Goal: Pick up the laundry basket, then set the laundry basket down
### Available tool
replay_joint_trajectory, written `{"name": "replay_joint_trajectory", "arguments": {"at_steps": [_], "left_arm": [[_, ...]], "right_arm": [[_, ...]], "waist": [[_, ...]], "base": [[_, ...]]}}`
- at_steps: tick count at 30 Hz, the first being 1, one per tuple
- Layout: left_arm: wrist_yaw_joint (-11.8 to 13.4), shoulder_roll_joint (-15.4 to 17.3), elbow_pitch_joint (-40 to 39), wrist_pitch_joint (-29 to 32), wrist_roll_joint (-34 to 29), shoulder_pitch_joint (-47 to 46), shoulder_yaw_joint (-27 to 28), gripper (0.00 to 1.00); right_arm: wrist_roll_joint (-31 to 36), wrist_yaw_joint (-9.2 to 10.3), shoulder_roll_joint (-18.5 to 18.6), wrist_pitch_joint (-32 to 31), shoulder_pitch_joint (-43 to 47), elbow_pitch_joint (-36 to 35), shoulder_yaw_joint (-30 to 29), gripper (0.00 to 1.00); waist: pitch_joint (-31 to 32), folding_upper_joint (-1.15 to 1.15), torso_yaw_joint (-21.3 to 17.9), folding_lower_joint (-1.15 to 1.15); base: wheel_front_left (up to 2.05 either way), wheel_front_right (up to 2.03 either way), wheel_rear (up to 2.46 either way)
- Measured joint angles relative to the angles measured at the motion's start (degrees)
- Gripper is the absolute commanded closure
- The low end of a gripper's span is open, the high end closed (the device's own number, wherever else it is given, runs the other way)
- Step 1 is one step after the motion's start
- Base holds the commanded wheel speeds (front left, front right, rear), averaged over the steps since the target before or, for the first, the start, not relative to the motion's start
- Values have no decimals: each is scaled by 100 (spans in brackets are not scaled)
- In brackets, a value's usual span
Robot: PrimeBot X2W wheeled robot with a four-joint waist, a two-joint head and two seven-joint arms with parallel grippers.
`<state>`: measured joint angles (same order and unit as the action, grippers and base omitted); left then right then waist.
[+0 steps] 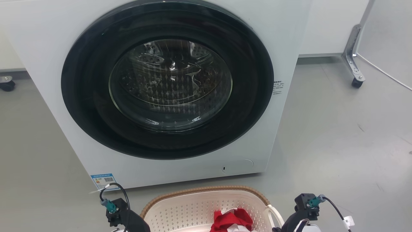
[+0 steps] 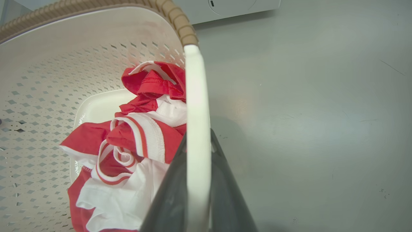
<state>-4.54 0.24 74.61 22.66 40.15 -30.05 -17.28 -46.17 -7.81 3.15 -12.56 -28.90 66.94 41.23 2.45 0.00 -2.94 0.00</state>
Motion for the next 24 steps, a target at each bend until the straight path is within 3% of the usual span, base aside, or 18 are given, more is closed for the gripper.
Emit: {"name": "replay_joint_trajectory", "arguments": {"at_steps": [24], "left_arm": [[114,9,-197,-148,215,1,-308,100]], "right_arm": [[-131,0,55,116,-73,-3,129,100]], "waist": [[-204,0,-43,0]], "base": [[0,0,0]]}}
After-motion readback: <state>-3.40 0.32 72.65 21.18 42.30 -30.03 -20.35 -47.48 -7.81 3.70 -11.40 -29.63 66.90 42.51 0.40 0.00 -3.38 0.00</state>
